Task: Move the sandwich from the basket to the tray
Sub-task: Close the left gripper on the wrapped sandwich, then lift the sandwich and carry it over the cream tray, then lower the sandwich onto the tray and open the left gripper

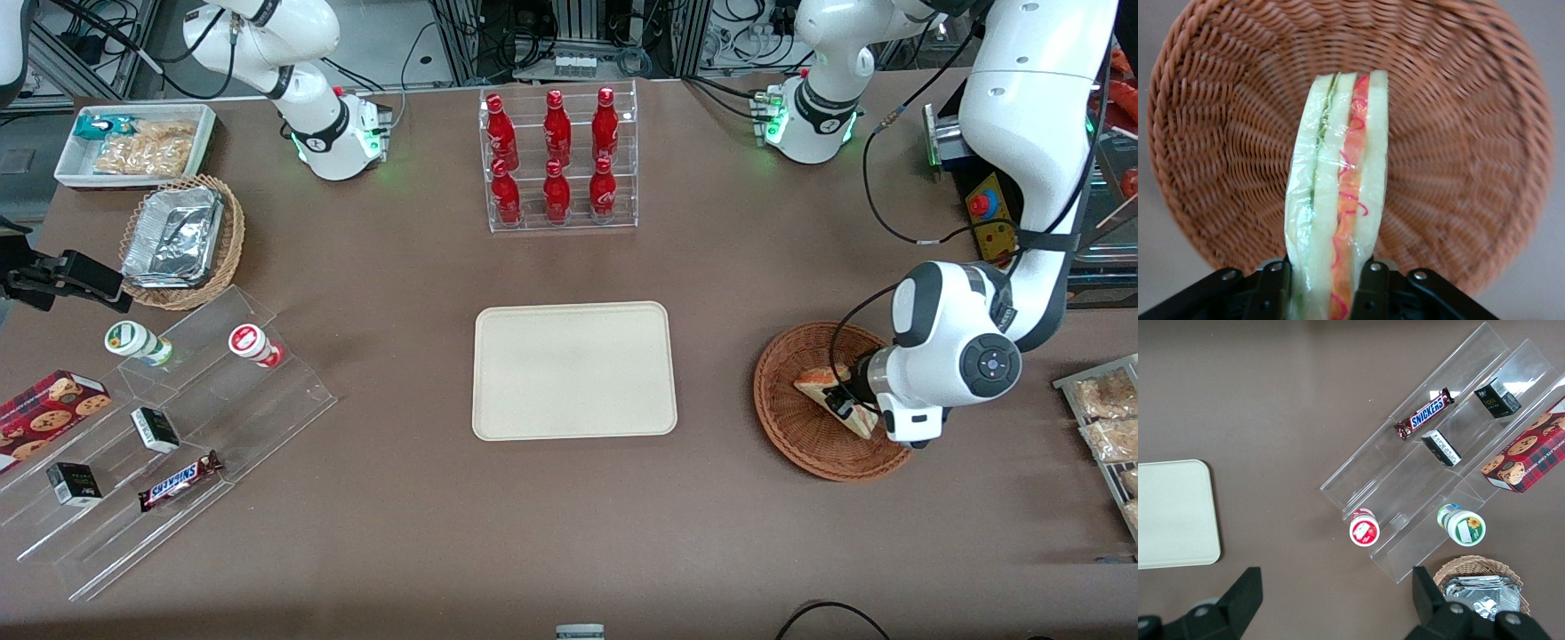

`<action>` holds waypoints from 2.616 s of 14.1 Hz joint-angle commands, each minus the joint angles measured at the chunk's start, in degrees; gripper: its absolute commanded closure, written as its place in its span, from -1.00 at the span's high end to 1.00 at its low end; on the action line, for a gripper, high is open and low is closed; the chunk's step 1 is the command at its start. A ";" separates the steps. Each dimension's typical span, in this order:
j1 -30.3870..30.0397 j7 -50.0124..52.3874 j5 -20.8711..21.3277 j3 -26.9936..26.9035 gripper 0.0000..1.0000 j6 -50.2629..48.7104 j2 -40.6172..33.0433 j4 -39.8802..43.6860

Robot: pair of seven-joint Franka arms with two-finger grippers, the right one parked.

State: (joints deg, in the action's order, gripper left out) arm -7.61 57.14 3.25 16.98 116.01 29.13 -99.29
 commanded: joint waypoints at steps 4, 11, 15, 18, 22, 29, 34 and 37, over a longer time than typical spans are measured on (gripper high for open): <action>12.34 -3.16 1.14 -0.10 -0.73 -3.43 -0.30 7.53; 29.47 -8.97 0.36 0.34 -0.64 4.03 2.86 9.12; 36.25 -9.24 1.14 0.16 -0.59 5.72 8.92 12.01; 38.10 -9.24 1.14 0.16 -0.50 7.21 10.16 12.45; 38.72 -8.72 1.15 -0.10 -0.21 7.12 15.34 19.31; 38.55 -8.45 6.68 -0.45 1.00 6.34 13.60 20.53; 38.11 -8.28 6.25 -4.84 1.00 2.57 6.76 21.51; 33.03 -9.41 5.71 -5.64 1.00 -9.89 -0.27 21.16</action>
State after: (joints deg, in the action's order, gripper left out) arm 28.59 48.54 9.36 11.83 112.36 34.86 -75.97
